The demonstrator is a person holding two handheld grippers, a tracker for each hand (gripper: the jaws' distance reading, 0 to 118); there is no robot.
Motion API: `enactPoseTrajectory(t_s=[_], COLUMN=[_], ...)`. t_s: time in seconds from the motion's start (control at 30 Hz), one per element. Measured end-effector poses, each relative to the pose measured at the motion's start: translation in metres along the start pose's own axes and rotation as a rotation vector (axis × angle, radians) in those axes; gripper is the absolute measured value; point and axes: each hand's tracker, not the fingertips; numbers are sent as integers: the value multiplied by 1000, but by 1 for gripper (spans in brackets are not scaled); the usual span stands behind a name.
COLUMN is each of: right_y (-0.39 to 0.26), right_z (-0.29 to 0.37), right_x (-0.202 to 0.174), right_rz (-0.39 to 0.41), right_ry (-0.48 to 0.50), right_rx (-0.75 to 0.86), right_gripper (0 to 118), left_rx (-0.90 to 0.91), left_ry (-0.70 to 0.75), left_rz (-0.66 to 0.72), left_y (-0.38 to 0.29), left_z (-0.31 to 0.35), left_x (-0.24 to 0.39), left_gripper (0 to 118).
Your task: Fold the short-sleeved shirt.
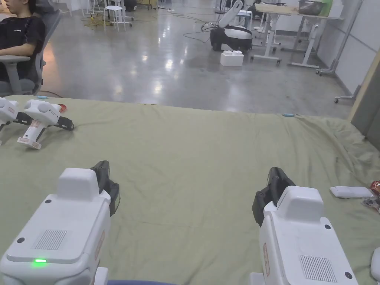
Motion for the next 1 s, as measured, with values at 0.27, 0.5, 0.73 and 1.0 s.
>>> enactPoseTrajectory(t_s=[0.27, 0.5, 0.73, 1.0], right_y=[-3, -33, -48, -57], right_z=[-1, -8, -4, -3], right_x=[0, 4, 4, 4], right_rz=[11, 27, 44, 65], right_ry=[12, 75, 118, 127], right_rx=[-30, -155, -209, -268], right_gripper=[0, 0, 0, 0], left_rx=[-280, -635, -861, -973], left_ry=[-69, -158, -280, -416], left_rz=[23, 236, 422, 708], left_y=[-43, -112, -172, -215], left_z=[-3, -9, -23, -44], left_x=[-59, -141, -201, -227], left_gripper=[0, 0, 10, 92])
